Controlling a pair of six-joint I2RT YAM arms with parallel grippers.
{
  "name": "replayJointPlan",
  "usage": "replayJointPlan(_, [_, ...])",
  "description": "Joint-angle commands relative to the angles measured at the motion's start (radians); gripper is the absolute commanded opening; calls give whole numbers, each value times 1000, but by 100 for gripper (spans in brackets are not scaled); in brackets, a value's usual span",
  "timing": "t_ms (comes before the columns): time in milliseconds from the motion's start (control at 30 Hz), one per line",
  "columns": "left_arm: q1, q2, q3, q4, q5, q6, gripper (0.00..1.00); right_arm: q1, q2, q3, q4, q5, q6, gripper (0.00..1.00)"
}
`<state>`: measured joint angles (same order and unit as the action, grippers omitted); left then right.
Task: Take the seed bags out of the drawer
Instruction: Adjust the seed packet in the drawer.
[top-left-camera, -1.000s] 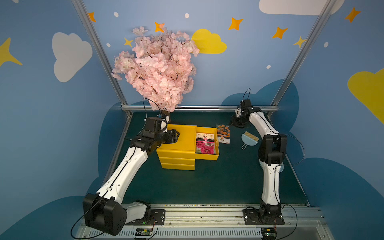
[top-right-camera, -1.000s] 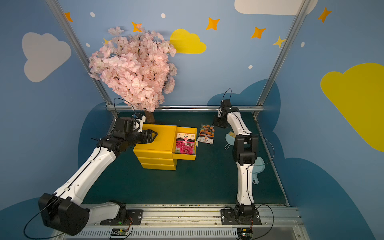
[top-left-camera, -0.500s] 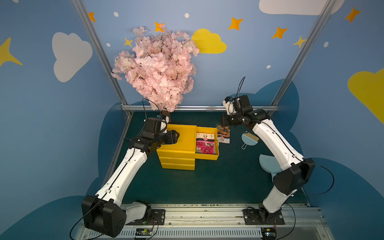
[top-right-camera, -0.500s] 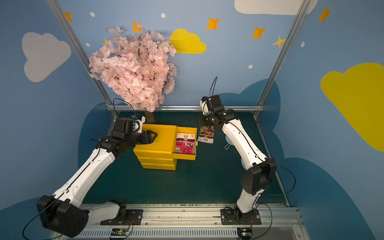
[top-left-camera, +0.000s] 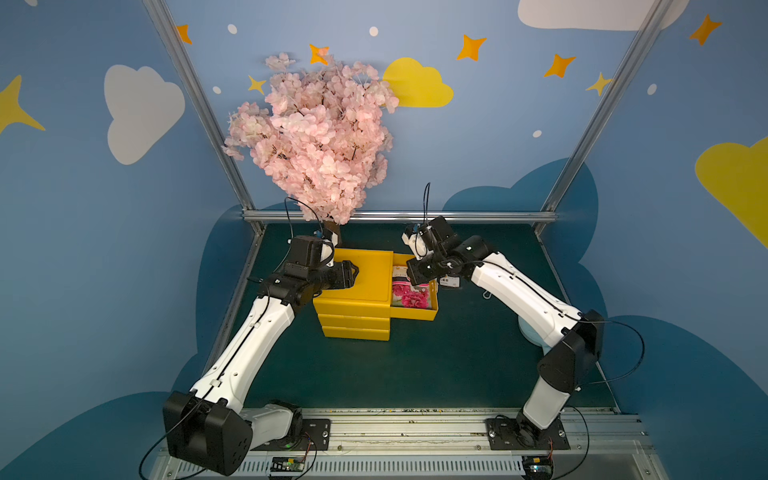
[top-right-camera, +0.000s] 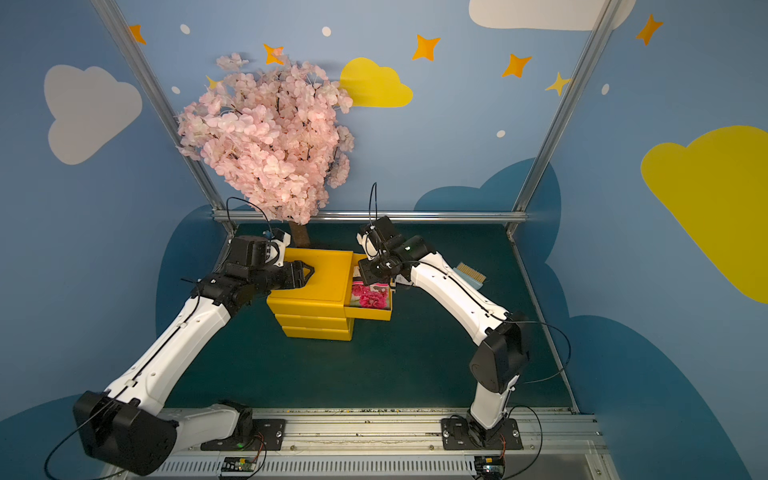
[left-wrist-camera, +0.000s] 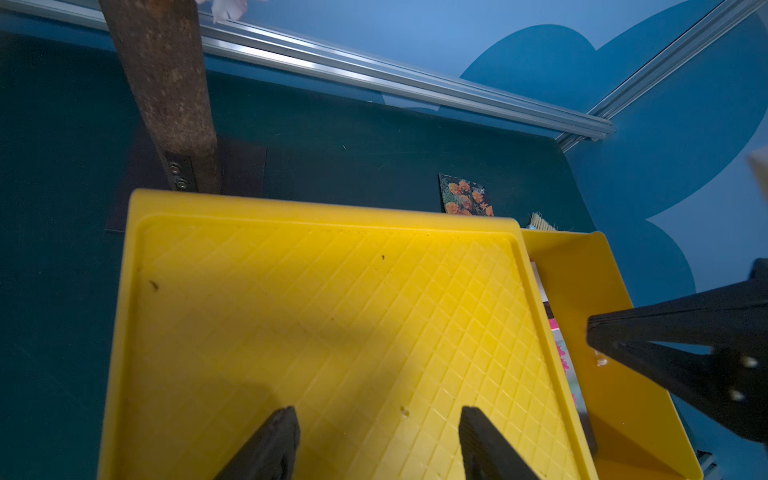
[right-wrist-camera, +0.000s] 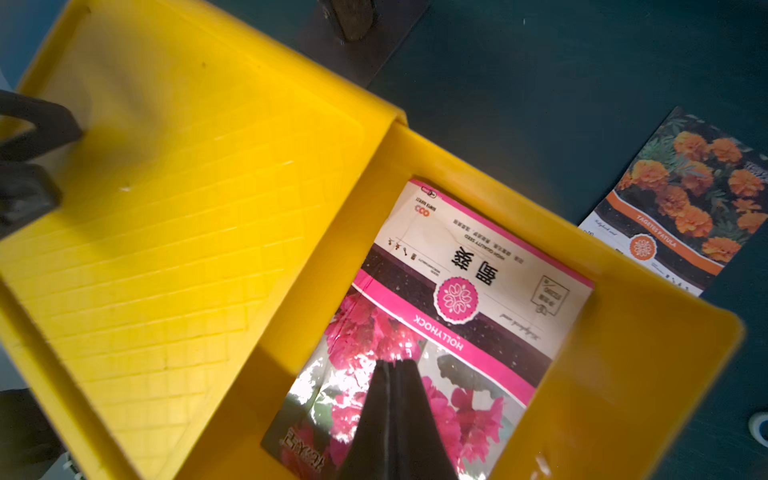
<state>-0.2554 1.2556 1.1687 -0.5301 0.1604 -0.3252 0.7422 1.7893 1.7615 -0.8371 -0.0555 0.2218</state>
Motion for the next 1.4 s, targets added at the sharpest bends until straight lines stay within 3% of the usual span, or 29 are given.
replayJointPlan(0, [1,23,-49,-180,-11,-19,67,9,50,22,-34,40,-6,0])
replayJointPlan(333, [1,25,-47,-176,-10,-18,67,9,169,131,-142,5,29,0])
replayJointPlan(533, [2,28,-51,-173,-10,-18,67,-9,188,133,-114,-184,54,0])
replayJointPlan(867, [2,35,-59,-166,-10,-21,67,-114,53,-37,171,-497,216,0])
replayJointPlan(1200, [1,46,-51,-159,-2,-24,67,-101,-6,30,13,-359,152,0])
replayJointPlan(1367, [1,46,-49,-159,1,-22,67,-52,33,133,-161,-138,85,0])
